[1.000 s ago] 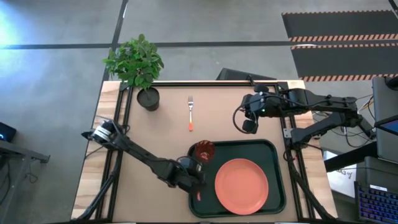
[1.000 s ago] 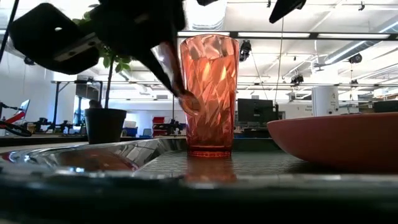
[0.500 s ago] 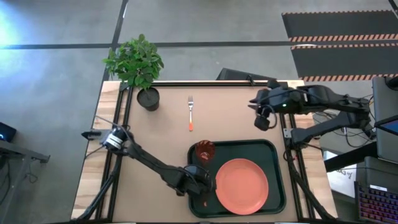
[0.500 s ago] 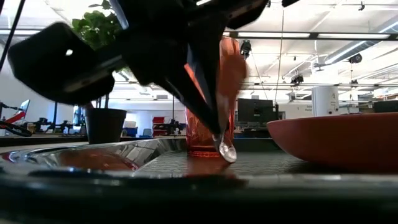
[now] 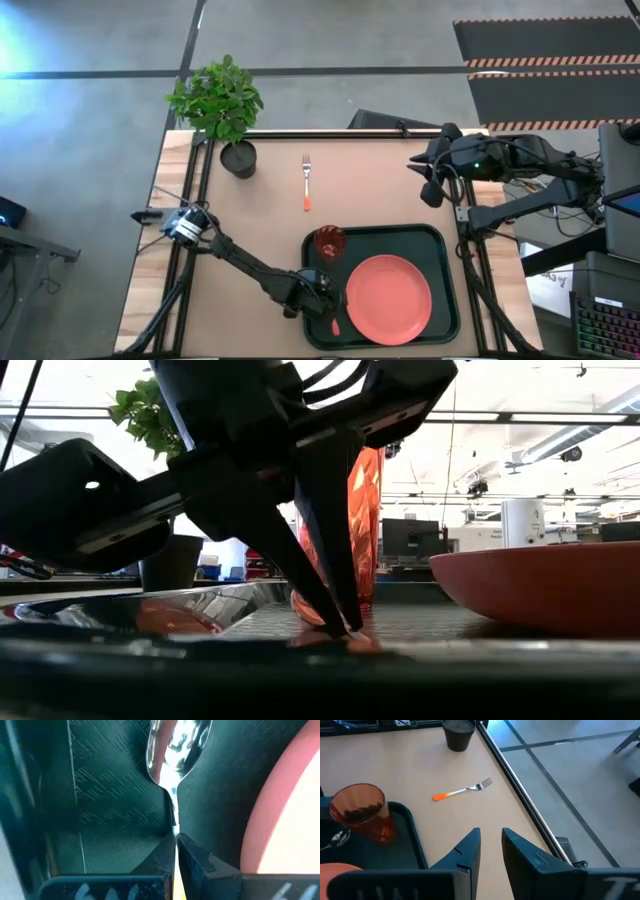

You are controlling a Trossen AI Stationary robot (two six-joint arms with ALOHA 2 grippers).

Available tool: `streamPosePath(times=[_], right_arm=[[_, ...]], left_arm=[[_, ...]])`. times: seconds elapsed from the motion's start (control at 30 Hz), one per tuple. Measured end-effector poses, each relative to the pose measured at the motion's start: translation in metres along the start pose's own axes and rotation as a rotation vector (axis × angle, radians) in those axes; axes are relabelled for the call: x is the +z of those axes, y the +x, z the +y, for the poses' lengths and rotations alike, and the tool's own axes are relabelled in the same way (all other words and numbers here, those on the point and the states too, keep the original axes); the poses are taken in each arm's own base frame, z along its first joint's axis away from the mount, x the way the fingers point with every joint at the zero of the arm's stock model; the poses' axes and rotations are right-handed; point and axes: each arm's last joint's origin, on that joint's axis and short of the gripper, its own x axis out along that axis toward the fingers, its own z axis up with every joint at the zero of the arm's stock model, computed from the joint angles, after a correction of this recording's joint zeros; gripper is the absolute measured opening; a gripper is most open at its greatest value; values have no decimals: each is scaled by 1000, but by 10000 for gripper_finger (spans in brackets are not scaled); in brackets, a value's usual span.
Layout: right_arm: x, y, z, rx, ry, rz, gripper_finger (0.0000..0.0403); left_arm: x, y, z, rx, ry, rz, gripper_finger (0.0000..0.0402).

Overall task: Pick and place plate/cup/fork/spoon on tray
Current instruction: Put the orange spoon on the black tray to left of the pink plate, then move the orange cup on the black tray to the top right of the pink plate

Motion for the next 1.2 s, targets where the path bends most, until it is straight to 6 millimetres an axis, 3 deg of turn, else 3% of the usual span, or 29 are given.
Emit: streamPosePath(times=[0.33,0.6,0.87,1.0,1.2], right_arm=[[0,1,0,-1,-11,9,68],[-4,0,0,-4,-20,45,68],[-5,1,1,23,-22,56,68],[-3,7,8,184,-27,93,68],[0,35,22,269,-54,197,89]], left_arm=[[2,-2,-4,-10,90,-8,0],[15,-38,-19,-71,170,-129,0],[15,-56,-28,-158,241,-241,0],[13,-83,-46,-283,391,-423,0],[18,-145,-67,-328,625,-688,0]])
